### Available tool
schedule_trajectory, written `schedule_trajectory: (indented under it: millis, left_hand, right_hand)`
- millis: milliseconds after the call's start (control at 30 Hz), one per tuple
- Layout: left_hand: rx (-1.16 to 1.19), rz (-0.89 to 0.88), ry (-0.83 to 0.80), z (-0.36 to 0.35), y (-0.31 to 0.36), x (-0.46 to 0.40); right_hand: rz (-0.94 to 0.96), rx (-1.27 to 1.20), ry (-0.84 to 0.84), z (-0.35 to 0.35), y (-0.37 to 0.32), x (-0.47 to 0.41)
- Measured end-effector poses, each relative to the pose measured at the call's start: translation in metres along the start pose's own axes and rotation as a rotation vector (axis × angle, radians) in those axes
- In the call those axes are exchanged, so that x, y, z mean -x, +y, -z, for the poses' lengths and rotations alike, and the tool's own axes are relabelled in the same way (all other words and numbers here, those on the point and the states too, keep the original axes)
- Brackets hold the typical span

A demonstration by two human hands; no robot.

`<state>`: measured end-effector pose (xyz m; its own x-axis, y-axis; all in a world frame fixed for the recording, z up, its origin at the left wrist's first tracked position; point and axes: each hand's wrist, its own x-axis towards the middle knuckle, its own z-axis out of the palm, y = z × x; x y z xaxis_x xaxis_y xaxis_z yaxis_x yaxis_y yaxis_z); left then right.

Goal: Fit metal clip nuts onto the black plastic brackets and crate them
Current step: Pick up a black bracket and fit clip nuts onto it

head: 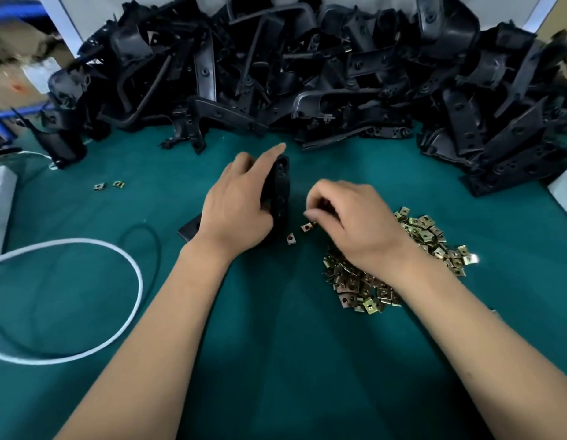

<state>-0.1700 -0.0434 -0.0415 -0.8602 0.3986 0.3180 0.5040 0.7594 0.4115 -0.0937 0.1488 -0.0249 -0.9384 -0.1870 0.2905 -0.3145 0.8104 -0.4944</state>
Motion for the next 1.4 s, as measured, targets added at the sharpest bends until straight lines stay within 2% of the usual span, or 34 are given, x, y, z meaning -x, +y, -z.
schedule_trajectory:
  millis: [300, 467, 600, 667, 800, 900, 1100, 1400]
  left_hand:
    - [-0.005, 0.003, -0.091, 0.008, 0.003, 0.002]
    - [0.005, 0.012, -0.161, 0.013, -0.003, 0.002]
    - [0.035, 0.023, -0.153, 0.019, -0.005, 0.001]
    - [0.081, 0.031, -0.145, 0.023, -0.005, 0.000]
    - [0.172, 0.044, -0.121, 0.024, -0.001, 0.000]
    - [0.132, 0.007, -0.036, 0.018, 0.009, 0.000]
    - [0.048, -0.085, 0.003, 0.006, 0.019, 0.001]
    - [-0.012, -0.105, 0.006, -0.001, 0.021, 0.002]
  right_hand:
    - [0.038, 0.144, -0.130, -0.008, 0.000, -0.006]
    - [0.074, 0.085, -0.142, -0.010, -0.005, -0.008]
    - [0.065, 0.023, -0.173, -0.009, -0.004, -0.006]
    - [0.004, -0.108, -0.105, -0.007, -0.001, -0.005]
    - [-0.230, -0.645, 0.147, -0.002, 0.007, -0.007]
    - [-0.334, -0.904, 0.197, -0.002, 0.008, -0.007]
    - [-0.451, -1.014, 0.264, -0.004, 0.005, -0.007]
    - [-0.517, -1.075, 0.354, -0.007, 0.001, -0.008]
